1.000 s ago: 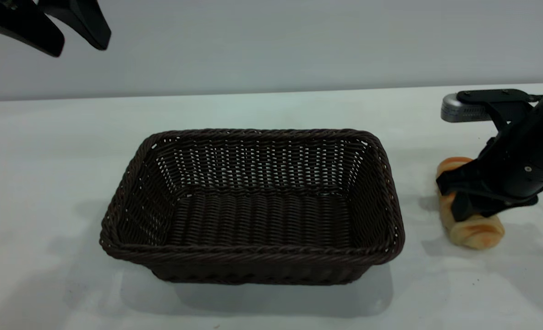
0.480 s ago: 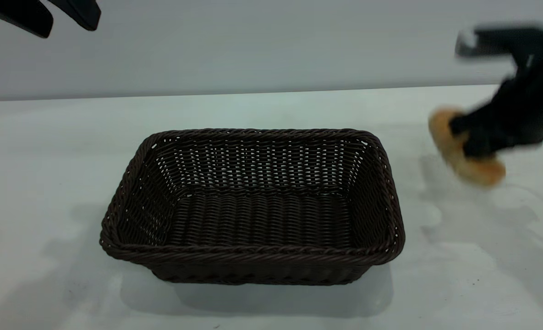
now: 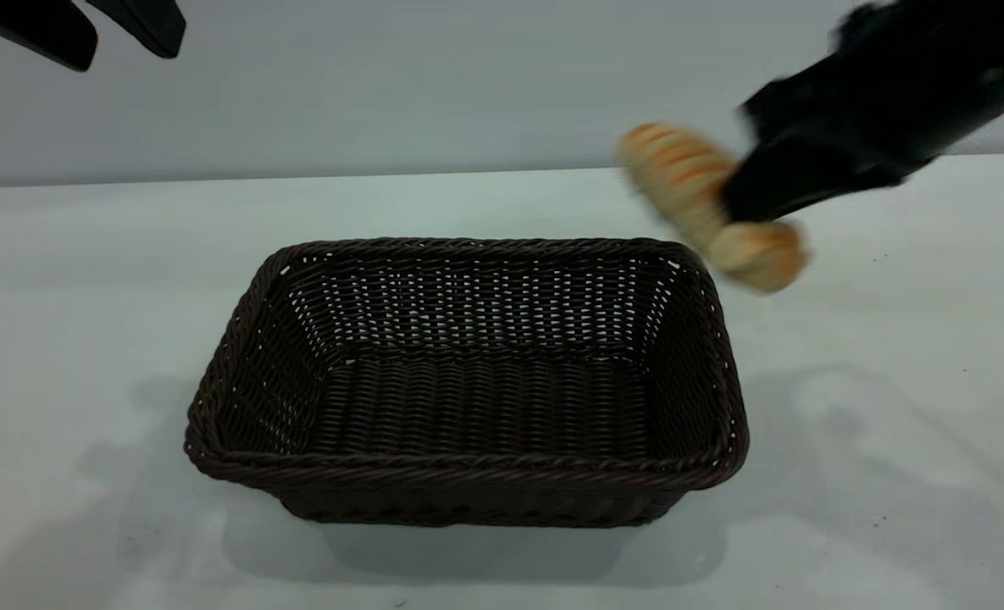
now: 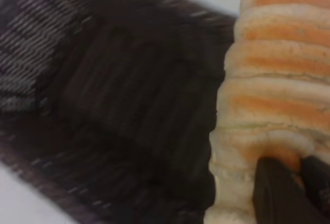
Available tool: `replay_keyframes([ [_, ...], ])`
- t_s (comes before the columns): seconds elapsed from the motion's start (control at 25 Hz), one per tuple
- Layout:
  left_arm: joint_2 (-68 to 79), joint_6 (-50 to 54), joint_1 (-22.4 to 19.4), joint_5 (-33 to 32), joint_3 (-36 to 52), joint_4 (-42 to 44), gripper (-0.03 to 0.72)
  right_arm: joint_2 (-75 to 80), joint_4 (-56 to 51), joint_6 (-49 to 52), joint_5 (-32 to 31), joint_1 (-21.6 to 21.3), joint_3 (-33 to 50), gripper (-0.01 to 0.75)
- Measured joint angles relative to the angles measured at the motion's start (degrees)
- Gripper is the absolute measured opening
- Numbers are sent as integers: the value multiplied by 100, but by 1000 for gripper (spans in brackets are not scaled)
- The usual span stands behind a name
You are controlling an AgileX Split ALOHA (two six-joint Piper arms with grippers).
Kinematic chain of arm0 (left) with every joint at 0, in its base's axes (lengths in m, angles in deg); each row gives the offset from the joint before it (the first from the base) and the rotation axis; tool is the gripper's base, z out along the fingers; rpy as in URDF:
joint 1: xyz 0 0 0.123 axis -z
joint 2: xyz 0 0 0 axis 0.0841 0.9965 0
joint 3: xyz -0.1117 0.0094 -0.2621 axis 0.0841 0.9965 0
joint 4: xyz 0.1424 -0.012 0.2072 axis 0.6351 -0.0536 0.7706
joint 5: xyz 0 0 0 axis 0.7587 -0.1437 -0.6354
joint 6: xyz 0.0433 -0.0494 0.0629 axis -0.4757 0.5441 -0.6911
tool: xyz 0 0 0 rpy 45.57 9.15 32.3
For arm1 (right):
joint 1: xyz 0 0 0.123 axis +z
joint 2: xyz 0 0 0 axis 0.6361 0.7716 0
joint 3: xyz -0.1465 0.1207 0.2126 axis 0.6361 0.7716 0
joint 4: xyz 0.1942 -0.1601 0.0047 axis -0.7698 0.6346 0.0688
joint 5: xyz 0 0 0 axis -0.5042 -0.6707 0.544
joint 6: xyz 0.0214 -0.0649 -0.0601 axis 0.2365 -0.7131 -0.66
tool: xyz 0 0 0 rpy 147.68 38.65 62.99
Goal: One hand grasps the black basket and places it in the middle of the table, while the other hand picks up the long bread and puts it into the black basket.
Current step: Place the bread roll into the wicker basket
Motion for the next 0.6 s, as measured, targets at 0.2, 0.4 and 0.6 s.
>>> replay_keyframes([
  [0.2, -98, 0, 0, -185, 4, 0, 544, 396, -727, -675, 131, 724, -147, 36],
  [0.4, -522, -31, 0, -328, 11, 5, 544, 666, -1581, -1506, 262, 895, -236, 153],
  [0.6, -1126, -168, 0, -557, 11, 5, 544, 713, -2057, -2089, 863, 901, -236, 388],
])
